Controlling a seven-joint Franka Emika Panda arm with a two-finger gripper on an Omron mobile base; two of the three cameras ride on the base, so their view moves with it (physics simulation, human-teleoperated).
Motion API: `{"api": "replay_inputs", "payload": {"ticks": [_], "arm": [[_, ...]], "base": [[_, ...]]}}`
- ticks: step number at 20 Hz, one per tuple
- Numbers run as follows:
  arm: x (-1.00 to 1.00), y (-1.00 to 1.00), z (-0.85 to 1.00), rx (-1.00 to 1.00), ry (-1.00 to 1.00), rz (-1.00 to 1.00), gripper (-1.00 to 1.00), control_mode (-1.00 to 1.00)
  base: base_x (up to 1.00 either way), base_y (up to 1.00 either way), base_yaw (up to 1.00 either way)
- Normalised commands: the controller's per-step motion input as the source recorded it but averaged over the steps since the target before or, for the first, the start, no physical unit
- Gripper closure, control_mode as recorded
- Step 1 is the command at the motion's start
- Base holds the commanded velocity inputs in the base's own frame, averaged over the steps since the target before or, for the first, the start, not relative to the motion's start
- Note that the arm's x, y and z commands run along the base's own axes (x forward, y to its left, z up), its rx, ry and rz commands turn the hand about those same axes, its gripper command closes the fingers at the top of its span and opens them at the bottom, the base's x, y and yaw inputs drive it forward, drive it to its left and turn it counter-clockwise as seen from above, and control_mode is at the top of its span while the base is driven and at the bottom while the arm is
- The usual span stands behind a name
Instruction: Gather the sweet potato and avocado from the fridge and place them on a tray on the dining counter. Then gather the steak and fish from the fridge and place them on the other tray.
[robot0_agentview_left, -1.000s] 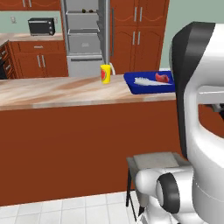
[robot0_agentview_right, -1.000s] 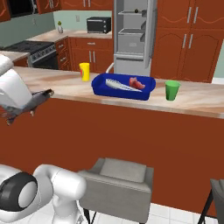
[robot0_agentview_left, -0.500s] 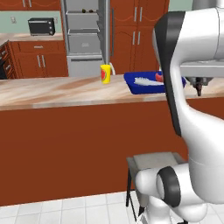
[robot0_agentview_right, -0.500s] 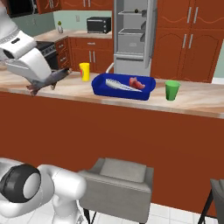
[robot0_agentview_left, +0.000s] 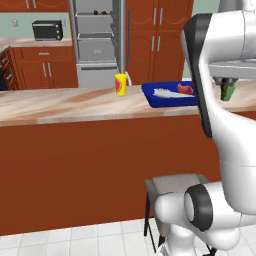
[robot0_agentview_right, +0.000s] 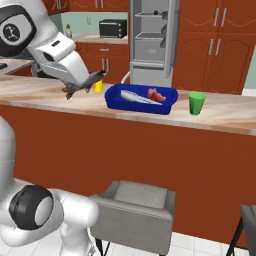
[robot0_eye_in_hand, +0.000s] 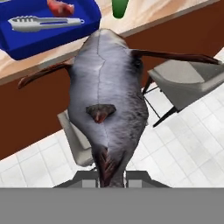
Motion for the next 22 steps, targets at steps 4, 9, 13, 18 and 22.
{"api": "replay_inputs", "payload": {"ticks": [4,9,13,18,22], "arm": [[0.87,-0.20,-0.14,0.01,0.00,0.00,1.00,-1.00],[0.91,-0.14,-0.19,0.01,0.00,0.00,1.00,-1.00],[0.92,-0.14,-0.20,0.02,0.02,0.00,1.00,-1.00],[0.88,-0.14,-0.19,0.02,0.03,0.00,1.00,-1.00],[0.82,-0.15,-0.21,0.01,0.05,0.00,1.00,-1.00]], "base": [[0.00,0.00,0.00],[0.00,0.00,0.00],[0.00,0.00,0.00],[0.00,0.00,0.00],[0.00,0.00,0.00]]}}
